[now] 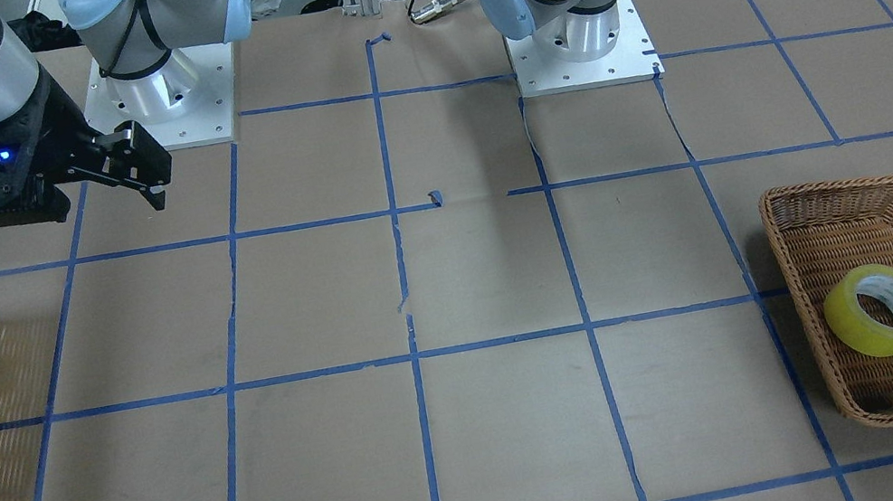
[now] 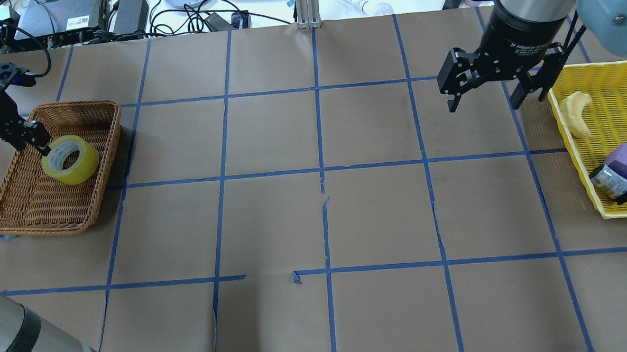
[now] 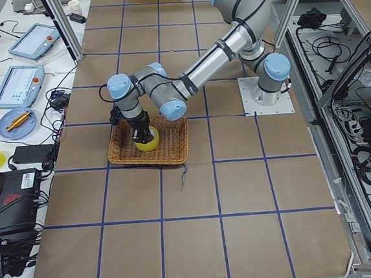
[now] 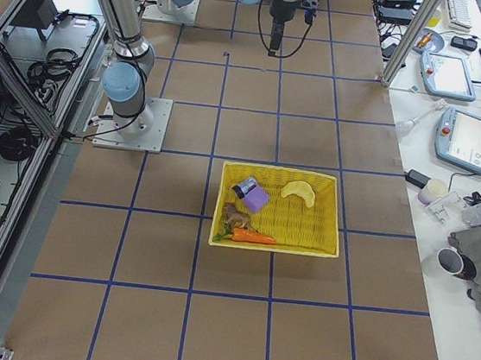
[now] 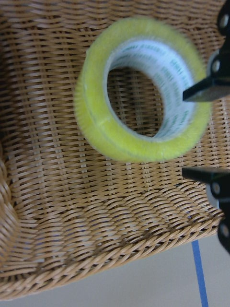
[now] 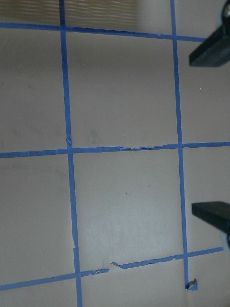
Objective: Transfer tape with both arms
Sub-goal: 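Open the left gripper to drop the tape in the basket and lift away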
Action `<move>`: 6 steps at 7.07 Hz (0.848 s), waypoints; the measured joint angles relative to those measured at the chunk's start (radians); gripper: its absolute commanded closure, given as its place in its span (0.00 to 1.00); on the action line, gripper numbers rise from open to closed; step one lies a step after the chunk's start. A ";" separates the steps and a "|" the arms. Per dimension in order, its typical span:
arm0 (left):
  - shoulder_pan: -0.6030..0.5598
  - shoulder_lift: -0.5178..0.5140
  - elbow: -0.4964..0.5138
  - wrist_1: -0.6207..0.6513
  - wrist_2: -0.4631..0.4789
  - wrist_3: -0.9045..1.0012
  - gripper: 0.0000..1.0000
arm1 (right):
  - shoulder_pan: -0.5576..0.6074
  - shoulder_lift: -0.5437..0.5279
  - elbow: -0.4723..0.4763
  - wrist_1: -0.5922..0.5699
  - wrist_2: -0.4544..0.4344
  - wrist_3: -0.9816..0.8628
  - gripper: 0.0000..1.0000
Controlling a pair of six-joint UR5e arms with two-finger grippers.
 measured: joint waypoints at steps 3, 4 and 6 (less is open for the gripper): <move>-0.168 0.214 0.014 -0.226 -0.040 -0.259 0.02 | -0.001 0.001 0.000 0.001 -0.002 0.000 0.00; -0.246 0.294 0.014 -0.276 -0.066 -0.384 0.00 | -0.001 0.001 0.000 0.001 -0.001 -0.001 0.00; -0.417 0.407 0.002 -0.320 -0.080 -0.651 0.00 | -0.002 0.001 0.000 0.000 0.000 -0.001 0.00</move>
